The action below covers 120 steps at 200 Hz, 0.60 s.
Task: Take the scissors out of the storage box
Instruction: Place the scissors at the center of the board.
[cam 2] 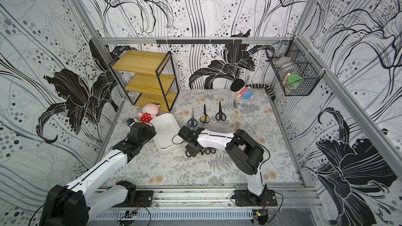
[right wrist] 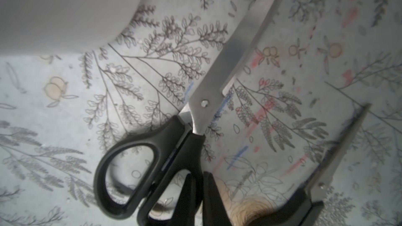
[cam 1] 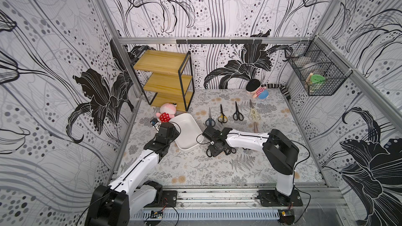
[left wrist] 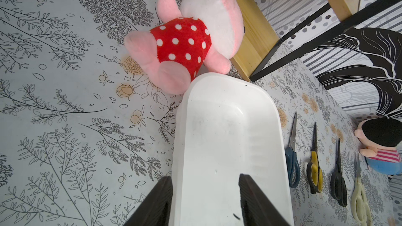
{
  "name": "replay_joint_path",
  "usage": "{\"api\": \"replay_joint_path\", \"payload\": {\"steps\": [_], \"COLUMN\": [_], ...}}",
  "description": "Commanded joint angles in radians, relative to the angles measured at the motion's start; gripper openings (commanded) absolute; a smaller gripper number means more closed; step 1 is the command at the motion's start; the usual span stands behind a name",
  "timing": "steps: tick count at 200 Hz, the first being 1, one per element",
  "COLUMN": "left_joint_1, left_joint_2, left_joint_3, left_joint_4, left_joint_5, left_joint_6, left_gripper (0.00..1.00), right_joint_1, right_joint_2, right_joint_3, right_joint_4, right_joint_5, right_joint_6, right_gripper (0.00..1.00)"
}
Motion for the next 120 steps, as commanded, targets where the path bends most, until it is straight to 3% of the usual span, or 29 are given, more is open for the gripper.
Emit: {"api": "replay_joint_path", "payload": {"steps": [1, 29, 55, 66, 98, 120], "left_joint_1": [0.006, 0.006, 0.005, 0.005, 0.004, 0.007], "left_joint_2": [-0.004, -0.007, -0.027, -0.041, -0.063, -0.040], "left_joint_3": [-0.004, -0.003, -0.019, -0.025, -0.032, -0.030], "left_joint_4": [0.012, 0.004, 0.019, 0.037, 0.109, 0.164], "left_joint_5": [-0.024, -0.038, -0.080, -0.096, -0.159, -0.194], "left_joint_6": [-0.002, 0.007, 0.039, 0.072, 0.228, 0.347], "left_gripper": [0.54, 0.54, 0.55, 0.55, 0.57, 0.58], "right_joint_1": [0.001, 0.001, 0.001, 0.001, -0.036, -0.164], "right_joint_2": [-0.014, 0.002, -0.042, -0.077, -0.190, -0.265], "right_joint_3": [0.001, 0.008, -0.005, -0.009, 0.001, -0.029], "right_joint_4": [-0.013, -0.018, -0.001, 0.008, 0.022, 0.074], "right_joint_5": [0.016, 0.023, 0.057, 0.093, 0.225, 0.256], "right_joint_6": [0.018, 0.030, 0.045, 0.055, 0.036, -0.017], "right_gripper": [0.00, 0.01, 0.35, 0.44, 0.48, 0.48]}}
